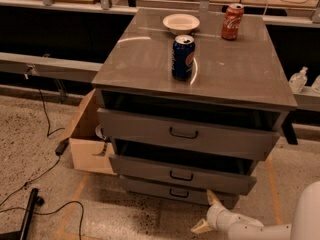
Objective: Open bottom drawer
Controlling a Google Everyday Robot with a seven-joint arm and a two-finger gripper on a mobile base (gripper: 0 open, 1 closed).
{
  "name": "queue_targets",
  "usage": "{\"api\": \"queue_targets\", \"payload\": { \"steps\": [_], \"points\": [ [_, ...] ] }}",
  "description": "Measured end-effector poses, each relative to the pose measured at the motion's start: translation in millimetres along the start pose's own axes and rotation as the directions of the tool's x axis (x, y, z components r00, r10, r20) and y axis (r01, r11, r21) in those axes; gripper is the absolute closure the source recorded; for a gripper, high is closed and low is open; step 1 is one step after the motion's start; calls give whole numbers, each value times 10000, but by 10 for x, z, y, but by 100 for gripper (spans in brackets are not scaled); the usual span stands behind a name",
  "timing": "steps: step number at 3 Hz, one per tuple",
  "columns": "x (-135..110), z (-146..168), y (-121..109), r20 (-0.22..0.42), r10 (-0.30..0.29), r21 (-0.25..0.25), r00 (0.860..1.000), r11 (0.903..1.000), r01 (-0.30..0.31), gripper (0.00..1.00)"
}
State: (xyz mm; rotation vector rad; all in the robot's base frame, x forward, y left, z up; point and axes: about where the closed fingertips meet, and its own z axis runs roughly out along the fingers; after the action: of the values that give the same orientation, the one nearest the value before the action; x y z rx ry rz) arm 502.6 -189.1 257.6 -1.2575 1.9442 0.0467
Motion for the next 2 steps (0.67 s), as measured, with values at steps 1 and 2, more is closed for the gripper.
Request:
{"api": "queue_targets", "payload": {
  "steps": [1,2],
  "points": [
    [125,204,-84,-287,-236,48,9993,9997,237,0],
    [251,418,-136,-606,-474,85,9970,9988,480,0]
  ]
}}
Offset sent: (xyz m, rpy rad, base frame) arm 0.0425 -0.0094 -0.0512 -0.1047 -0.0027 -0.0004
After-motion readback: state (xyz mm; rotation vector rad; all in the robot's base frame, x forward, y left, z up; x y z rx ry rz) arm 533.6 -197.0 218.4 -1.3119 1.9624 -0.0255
